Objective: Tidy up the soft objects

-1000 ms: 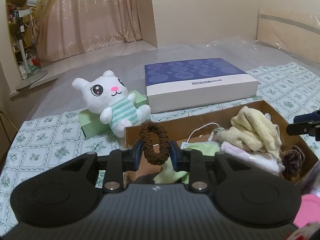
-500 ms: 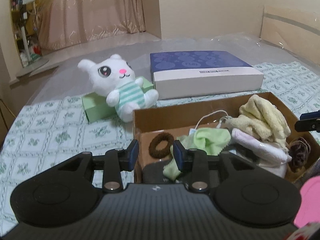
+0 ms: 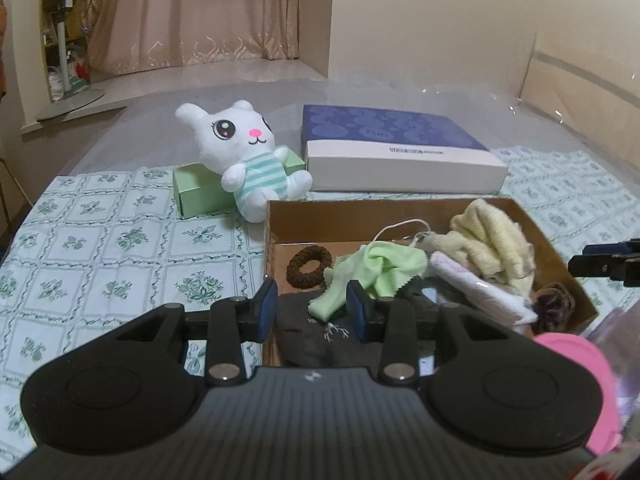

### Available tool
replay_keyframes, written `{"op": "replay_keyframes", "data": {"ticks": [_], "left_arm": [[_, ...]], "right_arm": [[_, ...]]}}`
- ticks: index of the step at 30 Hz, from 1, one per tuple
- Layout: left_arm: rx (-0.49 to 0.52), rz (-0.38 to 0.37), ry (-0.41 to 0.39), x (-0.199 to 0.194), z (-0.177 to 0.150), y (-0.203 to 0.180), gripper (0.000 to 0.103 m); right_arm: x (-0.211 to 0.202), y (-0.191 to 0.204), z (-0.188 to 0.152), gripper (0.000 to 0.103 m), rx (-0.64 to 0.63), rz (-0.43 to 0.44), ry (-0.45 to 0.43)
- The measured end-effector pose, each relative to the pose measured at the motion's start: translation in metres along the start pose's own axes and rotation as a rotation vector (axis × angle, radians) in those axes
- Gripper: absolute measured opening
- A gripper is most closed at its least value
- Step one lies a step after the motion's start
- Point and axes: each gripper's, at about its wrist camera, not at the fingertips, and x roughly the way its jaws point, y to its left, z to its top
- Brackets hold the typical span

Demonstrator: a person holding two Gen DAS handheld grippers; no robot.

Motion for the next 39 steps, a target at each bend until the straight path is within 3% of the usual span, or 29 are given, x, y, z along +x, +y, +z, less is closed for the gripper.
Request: {"op": "replay_keyframes", "data": {"ticks": [14, 28, 39], "left_arm": [[-0.075, 0.012, -0.024, -0.123, -0.013, -0.025, 0.044], [-0.046, 0.023, -0.014, -0.237, -0.067, -0.079, 0.050], [-0.033, 0.024, -0.028, -0.307, -0.107, -0.117, 0.053]], "right_arm": [[-0.093, 0.025, -0.026, 0.071, 0.069, 0.006, -0.051], [-0.190, 0.080, -0.075, 0.072, 0.027, -0.031, -0.081], [-0.253, 0.114, -0.121, 0.072, 0.055, 0.021, -0.070]]}}
